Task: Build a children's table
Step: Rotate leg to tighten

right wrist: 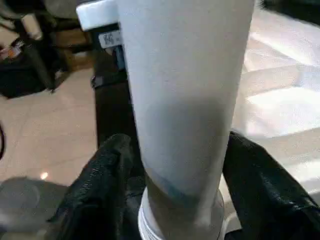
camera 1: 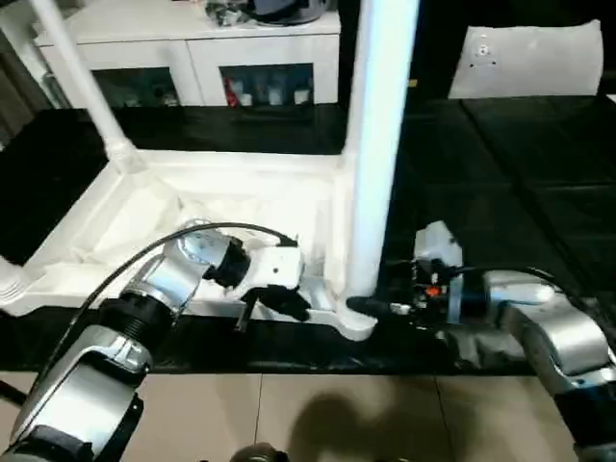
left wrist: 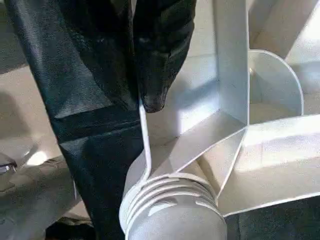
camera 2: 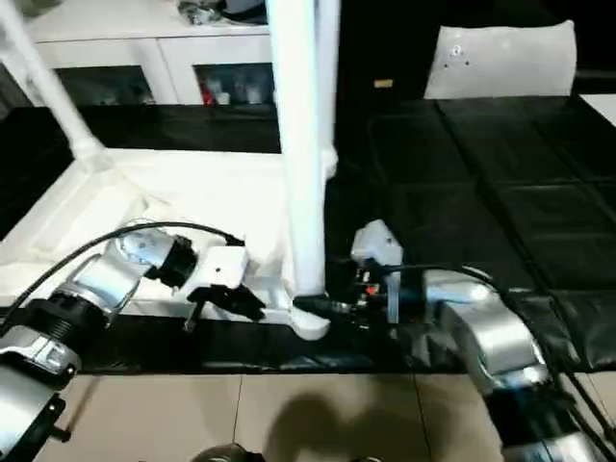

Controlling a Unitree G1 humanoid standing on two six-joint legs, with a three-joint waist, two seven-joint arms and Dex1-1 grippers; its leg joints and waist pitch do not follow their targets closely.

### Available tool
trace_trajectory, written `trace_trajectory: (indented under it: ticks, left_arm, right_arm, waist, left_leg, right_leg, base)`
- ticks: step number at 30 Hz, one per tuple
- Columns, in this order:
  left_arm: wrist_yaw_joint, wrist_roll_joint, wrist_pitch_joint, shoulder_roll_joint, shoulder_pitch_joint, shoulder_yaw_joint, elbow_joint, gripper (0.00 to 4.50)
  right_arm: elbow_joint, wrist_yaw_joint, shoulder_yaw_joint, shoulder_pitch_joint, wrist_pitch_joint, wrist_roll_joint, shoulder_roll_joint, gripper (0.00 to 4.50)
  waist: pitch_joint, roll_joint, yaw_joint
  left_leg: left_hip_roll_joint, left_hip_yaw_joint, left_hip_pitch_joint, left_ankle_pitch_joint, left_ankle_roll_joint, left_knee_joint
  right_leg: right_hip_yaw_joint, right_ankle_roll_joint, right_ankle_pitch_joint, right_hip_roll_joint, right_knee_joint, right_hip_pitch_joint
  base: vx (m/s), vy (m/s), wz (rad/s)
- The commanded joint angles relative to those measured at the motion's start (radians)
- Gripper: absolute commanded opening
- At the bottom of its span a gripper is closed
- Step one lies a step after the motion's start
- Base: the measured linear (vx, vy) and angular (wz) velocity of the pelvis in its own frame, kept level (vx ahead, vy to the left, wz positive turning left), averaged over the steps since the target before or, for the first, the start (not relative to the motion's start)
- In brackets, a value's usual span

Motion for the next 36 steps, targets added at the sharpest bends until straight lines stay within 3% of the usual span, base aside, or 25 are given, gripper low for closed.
trace_trajectory:
  ticks: [1,6,7,8,9,13,14,18,22,23,24,25,26,27,28,29,30,31,32,33,34,35,36]
  left_arm:
    - [-0.030,0.020,-0.013,-0.004,0.001,-0.030,-0.022,0.00]
    - [-0.035,0.014,0.005,0.000,0.008,-0.033,-0.046,0.00]
    - [-0.038,0.013,0.007,0.004,0.008,-0.034,-0.048,0.00]
    - [-0.041,0.012,0.008,0.007,0.007,-0.035,-0.049,0.00]
    - [-0.044,0.014,0.006,0.010,0.006,-0.037,-0.048,0.00]
    - [-0.049,0.017,0.006,0.010,0.001,-0.039,-0.038,0.00]
    - [-0.048,0.016,0.008,0.010,0.001,-0.039,-0.038,0.00]
    - [-0.042,0.007,0.025,0.004,0.000,-0.033,-0.028,0.00]
    - [0.036,0.013,0.072,-0.023,-0.021,-0.008,0.020,0.00]
    - [0.090,0.012,0.110,-0.044,-0.036,0.012,0.048,0.00]
    - [0.140,0.014,0.133,-0.063,-0.049,0.028,0.075,0.00]
    - [0.168,0.013,0.144,-0.073,-0.056,0.038,0.089,0.00]
    - [0.243,0.010,0.183,-0.097,-0.076,0.065,0.119,0.00]
    - [0.277,0.005,0.212,-0.109,-0.088,0.079,0.134,0.00]
    - [0.277,0.005,0.212,-0.109,-0.088,0.079,0.134,0.00]
    - [0.374,-0.005,0.268,-0.144,-0.120,0.116,0.170,0.00]
    - [0.376,-0.006,0.270,-0.144,-0.121,0.117,0.171,0.00]
    - [0.396,-0.011,0.289,-0.154,-0.130,0.126,0.180,0.00]
    - [0.435,-0.010,0.304,-0.166,-0.143,0.136,0.195,0.00]
    - [0.492,-0.012,0.325,-0.186,-0.162,0.152,0.219,0.00]
    - [0.514,-0.014,0.337,-0.198,-0.173,0.160,0.232,0.00]
    - [0.514,-0.014,0.337,-0.198,-0.173,0.160,0.232,0.00]
    - [0.546,-0.021,0.340,-0.213,-0.186,0.174,0.246,0.00]
  right_arm:
    - [0.004,0.039,0.030,-0.010,-0.011,-0.004,-0.004,2.49]
    - [0.032,0.078,0.041,-0.019,-0.021,-0.004,-0.011,2.06]
    - [0.039,0.086,0.043,-0.021,-0.024,-0.004,-0.012,1.99]
    - [0.045,0.092,0.044,-0.022,-0.027,-0.005,-0.013,1.97]
    - [0.045,0.102,0.045,-0.022,-0.017,0.001,-0.015,1.95]
    - [0.049,0.124,0.044,-0.024,0.004,0.015,-0.016,1.93]
    - [0.049,0.129,0.045,-0.023,0.010,0.019,-0.015,1.93]
    - [0.028,0.131,0.044,-0.008,0.048,0.049,-0.003,1.93]
    - [-0.024,0.087,0.023,0.041,0.092,0.082,0.019,1.93]
    - [-0.054,0.034,0.008,0.070,0.102,0.086,0.042,1.93]
    - [-0.078,-0.017,-0.001,0.096,0.102,0.080,0.063,1.93]
    - [-0.093,-0.060,-0.006,0.111,0.107,0.072,0.081,1.93]
    - [-0.124,-0.174,-0.008,0.137,0.133,0.038,0.127,1.93]
    - [-0.131,-0.254,-0.009,0.146,0.148,0.006,0.161,1.93]
    - [-0.131,-0.254,-0.009,0.146,0.148,0.006,0.161,1.93]
    - [-0.136,-0.413,-0.027,0.148,0.206,-0.030,0.249,1.93]
    - [-0.136,-0.416,-0.028,0.147,0.207,-0.030,0.251,1.93]
    - [-0.134,-0.458,-0.035,0.141,0.218,-0.037,0.279,1.93]
    - [-0.127,-0.512,-0.050,0.128,0.239,-0.044,0.317,1.93]
    - [-0.103,-0.610,-0.075,0.099,0.267,-0.062,0.383,1.93]
    - [-0.091,-0.663,-0.088,0.082,0.282,-0.069,0.417,1.93]
    - [-0.091,-0.663,-0.088,0.082,0.282,-0.070,0.417,1.93]
    - [-0.073,-0.730,-0.098,0.061,0.294,-0.085,0.450,1.93]
  waist:
    - [-0.071,-0.016,-0.003]
    - [-0.073,-0.016,0.003]
    - [-0.073,-0.003,0.004]
    - [-0.073,-0.011,0.002]
    - [-0.074,-0.006,0.003]
    - [-0.074,-0.008,0.003]
    - [-0.074,-0.002,0.004]
    - [-0.073,-0.002,0.002]
    - [-0.072,0.001,0.002]
    - [-0.069,0.000,0.007]
    - [-0.066,0.005,0.008]
    - [-0.054,0.001,0.006]
    - [-0.044,0.004,-0.003]
    - [-0.033,0.009,-0.018]
    - [-0.033,0.009,-0.018]
    - [-0.023,0.023,-0.060]
    - [-0.019,0.044,-0.067]
    - [-0.035,0.055,-0.045]
    - [-0.039,0.049,-0.008]
    - [-0.047,0.013,-0.045]
    - [-0.053,-0.018,-0.055]
    - [-0.056,-0.021,-0.035]
    - [-0.049,-0.004,-0.039]
  left_leg:
    - [0.113,-0.054,0.024,-0.184,0.049,-0.077]
    - [0.112,-0.054,0.021,-0.186,0.045,-0.077]
    - [0.112,-0.056,0.021,-0.188,0.044,-0.076]
    - [0.113,-0.055,0.021,-0.195,0.044,-0.078]
    - [0.113,-0.056,0.021,-0.196,0.042,-0.077]
    - [0.113,-0.056,0.021,-0.204,0.043,-0.078]
    - [0.113,-0.056,0.022,-0.210,0.039,-0.077]
    - [0.114,-0.057,0.024,-0.230,0.029,-0.080]
    - [0.114,-0.055,0.028,-0.239,0.024,-0.080]
    - [0.113,-0.055,0.030,-0.257,0.021,-0.082]
    - [0.113,-0.054,0.033,-0.269,0.018,-0.083]
    - [0.109,-0.053,0.046,-0.334,-0.001,-0.085]
    - [0.099,-0.057,0.064,-0.414,-0.026,-0.081]
    - [0.092,-0.064,0.087,-0.497,-0.048,-0.072]
    - [0.092,-0.064,0.087,-0.497,-0.048,-0.072]
    - [0.092,-0.076,0.116,-0.619,-0.073,-0.064]
    - [0.113,-0.083,0.113,-0.708,-0.084,-0.087]
    - [0.165,-0.111,-0.031,-0.832,-0.115,-0.206]
    - [0.130,-0.042,-0.002,-0.870,-0.128,-0.245]
    - [0.098,-0.041,0.059,-0.767,-0.126,-0.196]
    - [0.040,-0.077,0.111,-0.418,-0.132,0.011]
    - [0.045,-0.110,0.015,-0.068,-0.058,0.022]
    - [0.063,-0.104,-0.011,-0.012,-0.045,-0.051]
  right_leg:
    - [0.079,-0.143,-0.290,-0.103,-0.068,0.049]
    - [0.079,-0.157,-0.272,-0.107,-0.063,0.052]
    - [0.078,-0.156,-0.270,-0.106,-0.063,0.051]
    - [0.078,-0.156,-0.263,-0.104,-0.065,0.051]
    - [0.078,-0.159,-0.259,-0.104,-0.063,0.052]
    - [0.078,-0.164,-0.255,-0.103,-0.063,0.053]
    - [0.077,-0.162,-0.263,-0.104,-0.065,0.052]
    - [0.078,-0.161,-0.271,-0.102,-0.068,0.052]
    - [0.079,-0.161,-0.273,-0.101,-0.070,0.050]
    - [0.078,-0.150,-0.316,-0.103,-0.077,0.050]
    - [0.079,-0.141,-0.340,-0.101,-0.082,0.046]
    - [0.076,-0.118,-0.445,-0.100,-0.100,0.037]
    - [0.062,-0.076,-0.598,-0.101,-0.121,0.033]
    - [0.035,-0.024,-0.715,-0.095,-0.149,0.024]
    - [0.035,-0.024,-0.715,-0.095,-0.149,0.024]
    - [-0.033,0.050,-0.750,-0.069,-0.185,0.025]
    - [-0.055,0.048,-0.699,-0.054,-0.168,0.037]
    - [0.029,-0.006,-0.340,-0.037,0.117,0.161]
    - [0.046,-0.016,-0.216,0.004,0.140,0.101]
    - [0.094,-0.019,-0.325,-0.016,0.094,0.073]
    - [0.146,-0.099,-0.737,-0.178,-0.088,0.003]
    - [0.169,-0.093,-0.710,-0.198,-0.081,0.077]
    - [0.123,-0.103,-0.544,-0.124,-0.056,0.078]
  base:
    - [0.000,0.000,0.00]
    - [0.000,0.000,0.00]
    - [0.000,0.000,0.00]
    - [0.000,0.000,0.00]
    - [0.000,0.000,0.00]
    - [0.000,0.000,0.00]
    - [0.000,0.000,0.00]
    - [0.000,0.000,0.00]
    - [0.000,0.000,0.00]
    - [0.000,0.000,0.00]
    - [0.000,0.000,0.00]
    - [0.000,0.000,0.00]
    - [0.000,0.000,0.00]
    - [0.000,0.000,0.00]
    - [-0.056,0.004,0.03]
    - [-0.056,0.004,0.03]
    - [-0.068,0.015,0.03]
    - [-0.128,0.018,0.11]
    - [-0.128,0.018,0.11]
    - [-0.026,-0.040,0.18]
    - [0.046,-0.067,-0.12]
    - [0.046,-0.067,-0.12]
    - [0.018,-0.020,-0.32]
